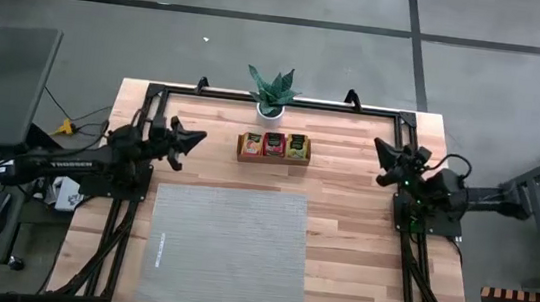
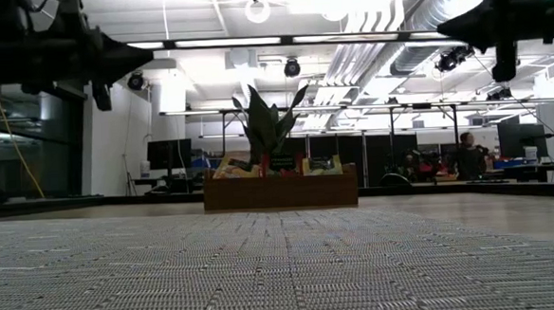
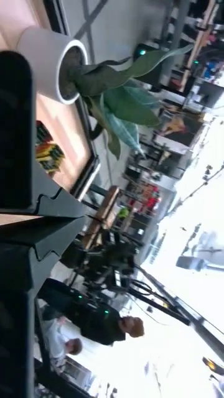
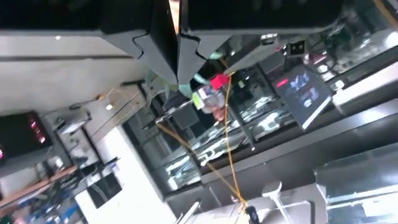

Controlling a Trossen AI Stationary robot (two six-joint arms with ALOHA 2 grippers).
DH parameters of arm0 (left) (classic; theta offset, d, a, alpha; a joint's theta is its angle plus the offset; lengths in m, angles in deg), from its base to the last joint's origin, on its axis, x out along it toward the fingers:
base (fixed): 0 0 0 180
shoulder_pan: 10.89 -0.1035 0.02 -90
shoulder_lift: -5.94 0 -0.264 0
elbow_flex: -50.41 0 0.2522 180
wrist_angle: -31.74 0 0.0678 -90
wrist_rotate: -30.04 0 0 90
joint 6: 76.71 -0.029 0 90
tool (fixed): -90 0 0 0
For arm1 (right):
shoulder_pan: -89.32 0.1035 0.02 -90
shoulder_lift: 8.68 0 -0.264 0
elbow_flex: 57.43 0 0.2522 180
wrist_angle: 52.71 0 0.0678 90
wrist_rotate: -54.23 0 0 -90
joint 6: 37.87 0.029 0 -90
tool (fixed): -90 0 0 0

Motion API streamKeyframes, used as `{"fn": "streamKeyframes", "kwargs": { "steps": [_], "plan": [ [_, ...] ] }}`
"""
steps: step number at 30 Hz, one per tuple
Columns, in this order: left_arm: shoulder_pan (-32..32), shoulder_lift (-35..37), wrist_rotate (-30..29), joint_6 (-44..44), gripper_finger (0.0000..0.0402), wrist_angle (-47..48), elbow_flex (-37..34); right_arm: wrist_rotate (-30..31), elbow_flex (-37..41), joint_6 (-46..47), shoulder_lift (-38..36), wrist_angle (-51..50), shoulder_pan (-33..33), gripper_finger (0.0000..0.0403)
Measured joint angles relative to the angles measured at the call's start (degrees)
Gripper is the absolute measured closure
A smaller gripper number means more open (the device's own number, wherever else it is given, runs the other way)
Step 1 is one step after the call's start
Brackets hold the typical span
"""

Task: Pick & Place Tea
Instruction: Return to Home Position

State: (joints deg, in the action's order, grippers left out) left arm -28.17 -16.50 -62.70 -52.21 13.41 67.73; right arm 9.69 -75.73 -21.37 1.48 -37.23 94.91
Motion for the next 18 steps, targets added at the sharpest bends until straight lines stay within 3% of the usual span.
{"fn": "streamKeyframes", "kwargs": {
  "steps": [5,10,14,18],
  "plan": [
    [0.0,1.6,-0.2,-0.5,0.0401,-2.2,-2.6,-9.2,0.5,6.5,0.0,-7.4,-6.4,0.0403],
    [0.0,1.7,1.7,-1.8,0.0401,4.8,-2.7,-17.4,0.5,4.8,0.0,-14.1,-10.7,0.0403],
    [0.0,1.7,2.4,-1.8,0.0401,11.1,-2.7,-19.1,0.5,5.1,0.0,-19.9,-12.4,0.0403],
    [0.0,1.7,2.4,-1.3,0.0401,10.9,-2.8,-19.3,0.5,5.7,0.0,-22.2,-12.8,0.0403]
  ]
}}
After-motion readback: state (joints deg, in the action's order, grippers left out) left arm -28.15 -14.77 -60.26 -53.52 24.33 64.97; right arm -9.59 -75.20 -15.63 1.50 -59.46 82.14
